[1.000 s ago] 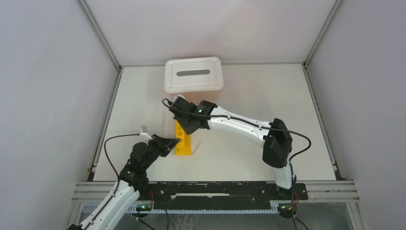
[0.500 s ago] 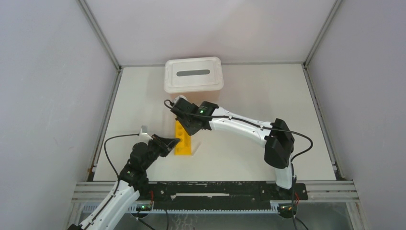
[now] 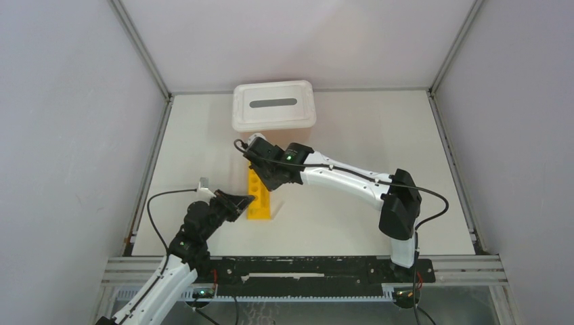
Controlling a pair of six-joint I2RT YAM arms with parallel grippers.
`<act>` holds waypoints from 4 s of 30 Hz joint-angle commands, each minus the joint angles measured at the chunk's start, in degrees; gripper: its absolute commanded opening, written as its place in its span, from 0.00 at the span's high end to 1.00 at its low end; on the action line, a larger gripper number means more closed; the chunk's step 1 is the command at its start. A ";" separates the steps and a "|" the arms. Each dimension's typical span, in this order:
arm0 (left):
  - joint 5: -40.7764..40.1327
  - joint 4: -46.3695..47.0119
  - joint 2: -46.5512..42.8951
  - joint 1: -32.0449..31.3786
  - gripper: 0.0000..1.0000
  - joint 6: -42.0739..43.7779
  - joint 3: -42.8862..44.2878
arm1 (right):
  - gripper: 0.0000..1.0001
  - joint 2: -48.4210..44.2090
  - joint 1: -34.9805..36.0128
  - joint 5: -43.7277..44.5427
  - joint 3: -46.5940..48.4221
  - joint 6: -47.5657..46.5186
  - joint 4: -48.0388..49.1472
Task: Organize the chemistry lab equipment
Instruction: Insert the test tube into the slot of the test tube rack.
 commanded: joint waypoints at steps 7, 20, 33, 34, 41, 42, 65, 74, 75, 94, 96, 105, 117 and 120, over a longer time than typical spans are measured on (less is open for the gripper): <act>0.72 -1.54 0.50 -0.34 0.90 1.40 -9.65 | 0.92 -2.91 0.76 -0.06 -1.65 0.55 0.32; 0.85 -0.64 1.45 -0.35 0.90 1.43 -9.72 | 0.92 -2.86 1.02 -0.68 -1.85 0.68 0.86; 1.04 -0.44 1.42 -0.37 0.90 1.31 -9.68 | 0.93 -2.93 1.41 -0.64 -1.81 0.47 1.07; 1.06 -0.46 1.39 -0.36 0.90 1.34 -9.72 | 0.93 -2.85 1.33 -0.77 -1.79 0.46 1.04; 1.16 -0.46 1.47 -0.33 0.90 1.39 -9.69 | 0.93 -2.51 0.77 -1.65 -1.68 0.12 1.73; 1.18 -0.46 1.48 -0.33 0.90 1.33 -9.65 | 0.93 -2.48 0.68 -1.76 -1.59 0.11 1.74; 1.69 -0.37 0.83 -0.37 0.90 0.91 -9.69 | 0.93 0.37 -0.63 -4.58 -1.34 -0.15 2.61; 1.72 -0.11 0.93 -0.37 0.90 0.95 -9.70 | 0.93 1.13 -0.96 -5.06 -1.31 -0.20 1.78; 1.78 -0.11 0.92 -0.33 0.90 1.03 -9.68 | 0.93 1.06 -0.95 -5.04 -1.36 -0.16 1.67; 1.24 -0.11 2.10 -0.33 0.90 1.65 -9.70 | 0.94 -1.53 -0.21 -4.01 -0.71 -0.50 1.39; 1.13 -0.11 2.19 -0.33 0.90 1.74 -9.74 | 0.94 -1.88 -0.05 -3.73 -0.72 -0.51 1.30; 1.09 0.24 2.49 -0.33 0.90 1.48 -9.72 | 0.95 -2.95 0.14 -3.21 -0.43 -0.59 1.21; 1.35 0.24 2.16 -0.33 0.90 1.35 -9.74 | 0.95 -2.50 -0.37 -2.51 -0.21 -0.95 1.12; 1.51 0.24 2.11 -0.34 0.90 1.33 -9.70 | 0.95 -2.47 -0.56 -2.40 -0.15 -0.95 1.33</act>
